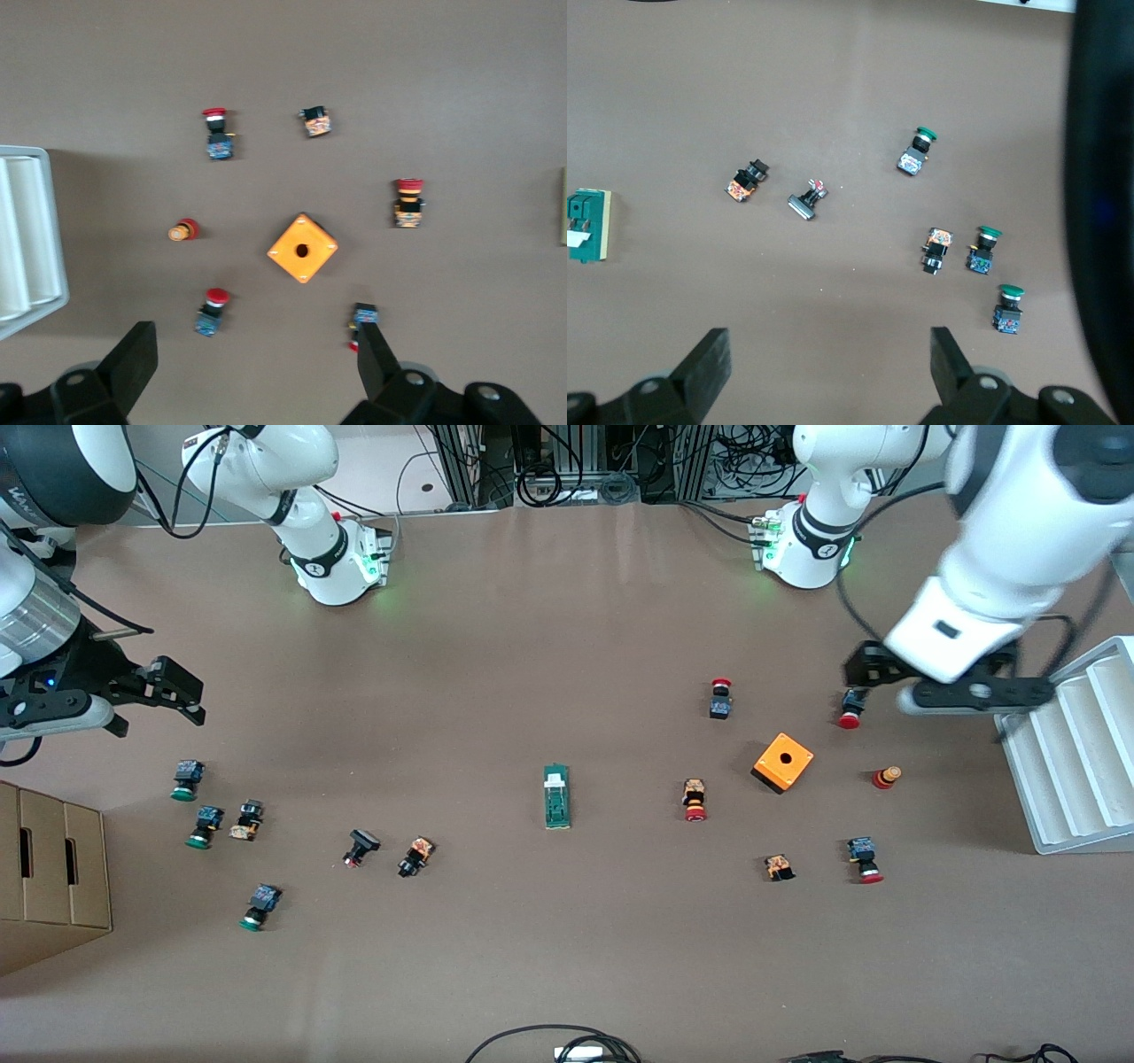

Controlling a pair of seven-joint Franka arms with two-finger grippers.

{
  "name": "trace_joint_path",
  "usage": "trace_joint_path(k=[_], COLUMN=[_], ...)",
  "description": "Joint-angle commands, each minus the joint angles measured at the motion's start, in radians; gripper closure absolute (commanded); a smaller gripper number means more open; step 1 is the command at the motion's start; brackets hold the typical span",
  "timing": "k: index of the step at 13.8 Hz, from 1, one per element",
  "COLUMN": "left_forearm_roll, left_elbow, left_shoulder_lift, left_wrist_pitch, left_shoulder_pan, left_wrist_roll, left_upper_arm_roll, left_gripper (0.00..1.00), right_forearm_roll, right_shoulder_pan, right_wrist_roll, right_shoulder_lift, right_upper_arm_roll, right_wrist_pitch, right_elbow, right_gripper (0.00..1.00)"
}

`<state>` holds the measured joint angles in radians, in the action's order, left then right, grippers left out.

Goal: Close load switch with both arms
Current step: 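Move the left gripper from rest toward the green load switch, then lower the left gripper onto the green switch base and hold it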

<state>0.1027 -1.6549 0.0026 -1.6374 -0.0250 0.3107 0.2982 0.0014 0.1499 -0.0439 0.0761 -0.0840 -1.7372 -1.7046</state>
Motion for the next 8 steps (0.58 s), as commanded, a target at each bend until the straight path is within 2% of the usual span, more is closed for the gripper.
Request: trace_joint_path(k=[1,6,8], left_forearm_roll=[0.003,0.031,0.125], left_elbow=[0.038,0.033,0.035], left_shoulder_lift=[0.048,0.132,0.172], left_wrist_pitch=[-0.030,-0.203,-0.243], left_shoulder_pan=[0.004,-0.001,-0.056], left_wrist_roll=[0.126,0.439,0.537], left_upper_arm_roll=[0.067,0.219,0.228], left_gripper=[0.00,0.00,0.00], right_forearm_roll=[-0.012,-0.012,-0.012], right_shoulder_pan=[0.002,0.002,0.002], right_wrist_roll=[-0.007,-0.008,-0.007], right_shoulder_lift=[-0.006,-0.007,-0.007], right_upper_arm_roll=[-0.002,-0.002,-0.002], right_wrist_pitch=[-0.005,-0.007,-0.007], right_elbow=[0.013,0.013,0.013], right_gripper=[0.00,0.00,0.00])
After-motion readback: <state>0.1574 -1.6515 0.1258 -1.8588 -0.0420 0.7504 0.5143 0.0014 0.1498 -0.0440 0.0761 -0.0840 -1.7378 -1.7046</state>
